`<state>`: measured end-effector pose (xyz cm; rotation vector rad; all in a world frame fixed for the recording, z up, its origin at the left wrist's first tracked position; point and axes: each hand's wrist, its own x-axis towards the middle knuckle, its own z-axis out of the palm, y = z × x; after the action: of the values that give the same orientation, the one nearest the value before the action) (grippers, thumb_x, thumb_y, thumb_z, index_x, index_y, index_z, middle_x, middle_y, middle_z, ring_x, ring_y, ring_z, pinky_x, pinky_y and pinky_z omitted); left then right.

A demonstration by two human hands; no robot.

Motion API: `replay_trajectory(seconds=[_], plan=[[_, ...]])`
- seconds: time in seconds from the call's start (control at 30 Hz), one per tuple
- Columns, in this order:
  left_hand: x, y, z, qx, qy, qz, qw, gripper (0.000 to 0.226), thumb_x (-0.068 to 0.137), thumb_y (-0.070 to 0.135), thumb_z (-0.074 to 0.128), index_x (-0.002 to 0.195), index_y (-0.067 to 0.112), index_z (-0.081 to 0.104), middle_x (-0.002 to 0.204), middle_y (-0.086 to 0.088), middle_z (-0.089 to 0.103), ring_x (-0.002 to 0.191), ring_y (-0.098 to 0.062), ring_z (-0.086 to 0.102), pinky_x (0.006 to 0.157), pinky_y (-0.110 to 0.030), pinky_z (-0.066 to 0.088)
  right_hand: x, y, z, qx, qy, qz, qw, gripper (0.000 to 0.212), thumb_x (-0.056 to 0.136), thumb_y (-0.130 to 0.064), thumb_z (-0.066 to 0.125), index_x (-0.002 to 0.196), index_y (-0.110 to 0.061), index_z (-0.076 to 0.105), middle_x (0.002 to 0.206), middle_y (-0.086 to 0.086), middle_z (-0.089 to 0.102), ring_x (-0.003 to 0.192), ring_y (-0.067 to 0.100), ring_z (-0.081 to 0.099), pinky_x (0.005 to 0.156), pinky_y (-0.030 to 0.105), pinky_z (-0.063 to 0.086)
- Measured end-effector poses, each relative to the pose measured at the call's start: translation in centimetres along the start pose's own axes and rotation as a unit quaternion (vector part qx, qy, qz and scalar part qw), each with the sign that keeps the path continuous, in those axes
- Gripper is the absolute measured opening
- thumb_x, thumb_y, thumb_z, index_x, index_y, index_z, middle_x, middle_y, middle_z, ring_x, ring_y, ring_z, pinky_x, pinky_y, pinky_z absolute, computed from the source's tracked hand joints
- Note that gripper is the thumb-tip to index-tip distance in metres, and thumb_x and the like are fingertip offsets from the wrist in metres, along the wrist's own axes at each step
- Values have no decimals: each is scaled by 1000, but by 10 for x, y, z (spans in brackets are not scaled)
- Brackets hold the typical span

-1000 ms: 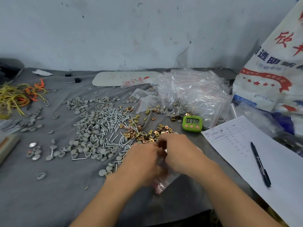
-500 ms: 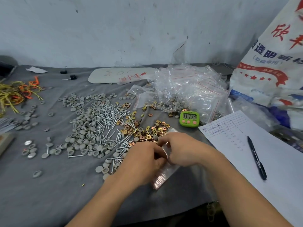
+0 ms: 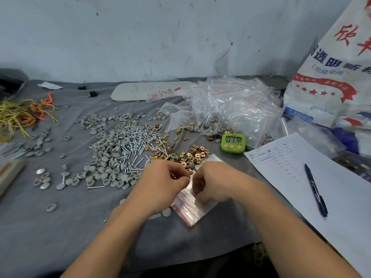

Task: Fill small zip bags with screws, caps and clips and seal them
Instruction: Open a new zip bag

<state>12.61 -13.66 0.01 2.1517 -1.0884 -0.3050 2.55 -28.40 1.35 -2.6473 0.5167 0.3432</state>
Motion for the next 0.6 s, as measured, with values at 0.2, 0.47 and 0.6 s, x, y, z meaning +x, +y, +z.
replay_trajectory(seconds=[0.2,0.47,0.6], plan=[[-7,8,7,125,-112,59,984,28,70,30,86,86,29,64,78,11,61,67,1,53,57,-13,38,-1,-2,0,-11,1,2,1000,15,79,-22,81,90,-29,72,87,-3,71,80,17,64,66,27,48],[0,12,18,168,-116,76,976,13,85,26,74,98,26,78,99,0,71,93,-20,64,77,-28,47,-14,0,-8,13,-35,-9,999,19,79,-22,78,87,-29,63,80,-10,63,71,9,56,60,24,42],[-3,10,25,78,18,70,994,11,97,26,65,87,26,60,100,6,60,97,-17,58,84,-34,45,-14,-3,-6,-8,-5,1,1000,21,80,-34,77,94,-27,63,86,-5,66,78,16,60,67,31,48]])
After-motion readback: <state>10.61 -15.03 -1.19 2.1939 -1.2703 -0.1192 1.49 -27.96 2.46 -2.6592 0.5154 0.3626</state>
